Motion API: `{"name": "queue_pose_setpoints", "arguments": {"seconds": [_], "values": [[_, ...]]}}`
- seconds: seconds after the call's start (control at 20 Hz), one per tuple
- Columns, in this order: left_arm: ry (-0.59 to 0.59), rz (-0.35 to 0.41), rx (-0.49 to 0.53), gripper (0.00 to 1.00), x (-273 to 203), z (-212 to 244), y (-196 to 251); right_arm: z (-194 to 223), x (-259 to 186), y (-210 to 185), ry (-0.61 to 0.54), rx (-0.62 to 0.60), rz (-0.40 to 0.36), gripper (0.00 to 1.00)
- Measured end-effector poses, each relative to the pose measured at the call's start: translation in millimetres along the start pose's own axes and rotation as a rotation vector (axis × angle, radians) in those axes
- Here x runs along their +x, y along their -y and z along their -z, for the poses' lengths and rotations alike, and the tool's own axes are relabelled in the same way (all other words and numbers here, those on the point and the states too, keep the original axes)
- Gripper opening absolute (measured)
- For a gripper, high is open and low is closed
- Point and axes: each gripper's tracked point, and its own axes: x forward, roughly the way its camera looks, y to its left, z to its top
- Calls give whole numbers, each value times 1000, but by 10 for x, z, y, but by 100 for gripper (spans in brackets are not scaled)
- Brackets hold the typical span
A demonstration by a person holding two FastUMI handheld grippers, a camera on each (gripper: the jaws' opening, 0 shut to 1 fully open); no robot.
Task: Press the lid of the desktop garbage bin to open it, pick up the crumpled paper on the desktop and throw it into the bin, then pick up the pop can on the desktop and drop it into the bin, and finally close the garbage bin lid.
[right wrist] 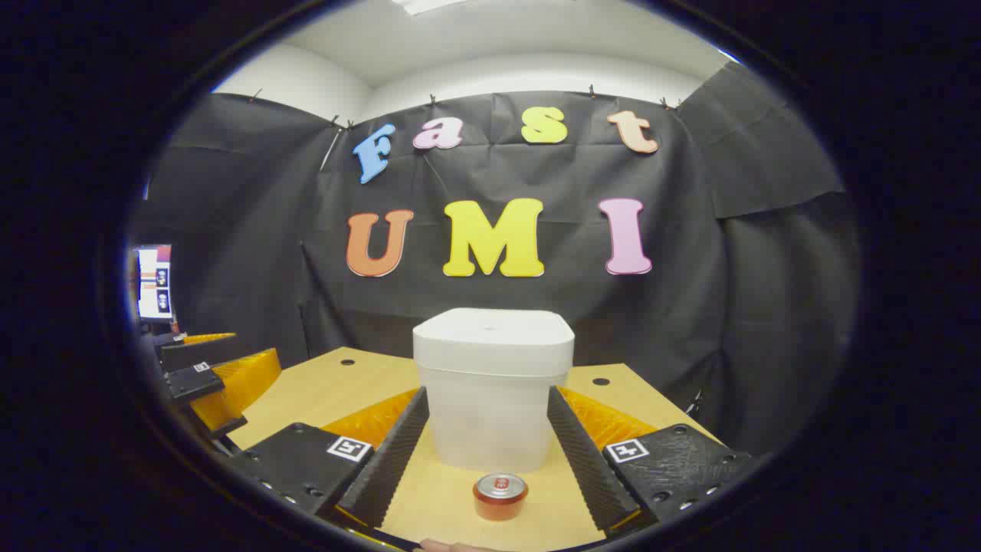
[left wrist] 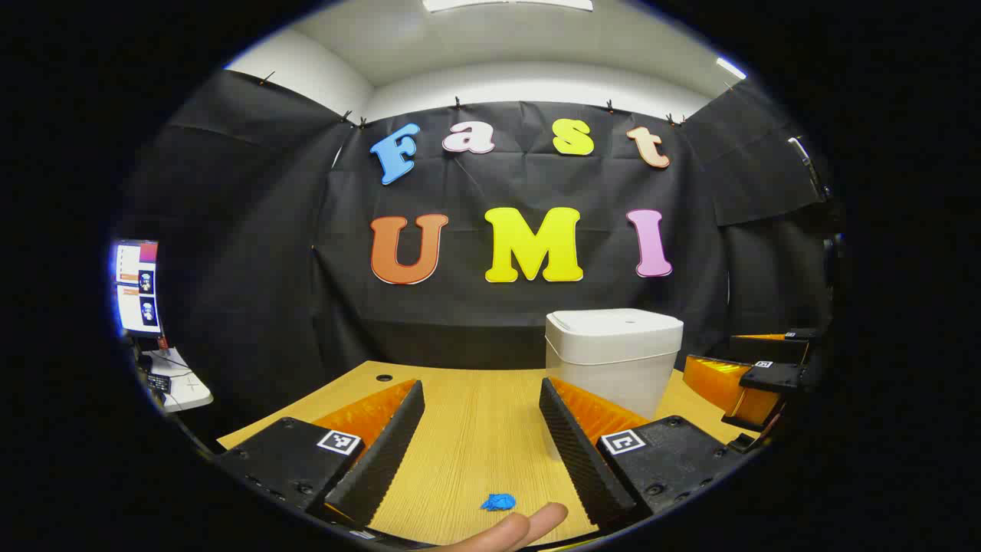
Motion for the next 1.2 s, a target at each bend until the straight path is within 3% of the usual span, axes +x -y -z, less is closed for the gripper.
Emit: {"name": "queue_pose_setpoints", "arguments": {"seconds": [0.4,0.8,1.0,1.2], "values": [[-1,12,10,98,28,39,107,14,24,82,8,-33,18,95],[-6,-22,2,98,69,67,-22,31,130,116,-2,-80,52,95],[-14,-23,2,98,103,100,-34,30,220,-27,-17,-64,-8,95],[-21,-45,1,98,151,129,-103,-104,393,-39,-20,-70,-18,93]]}}
